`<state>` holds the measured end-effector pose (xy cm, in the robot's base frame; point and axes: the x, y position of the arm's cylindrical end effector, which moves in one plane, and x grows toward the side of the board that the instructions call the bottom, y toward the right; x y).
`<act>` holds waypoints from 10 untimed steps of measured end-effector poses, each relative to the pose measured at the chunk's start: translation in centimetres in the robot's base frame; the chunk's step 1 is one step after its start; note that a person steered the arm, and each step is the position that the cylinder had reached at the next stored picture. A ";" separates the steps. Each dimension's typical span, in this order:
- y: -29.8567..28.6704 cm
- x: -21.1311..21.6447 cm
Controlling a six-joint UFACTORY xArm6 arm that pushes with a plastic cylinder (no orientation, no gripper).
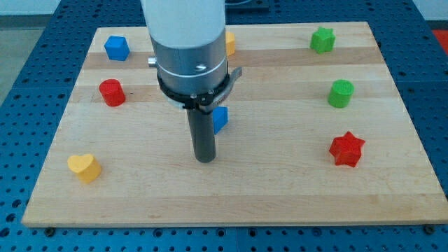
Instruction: Move the blue triangle to the bottom center
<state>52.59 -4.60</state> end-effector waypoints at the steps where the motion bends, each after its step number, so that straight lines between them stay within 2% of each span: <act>1: -0.5 -1.6; 3: -6.5 -9.6; 4: -5.4 -13.5; 5: -0.3 -14.1; 6: -0.3 -13.4; 9: -0.4 -4.4; 10: -0.4 -3.5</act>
<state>49.06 -4.99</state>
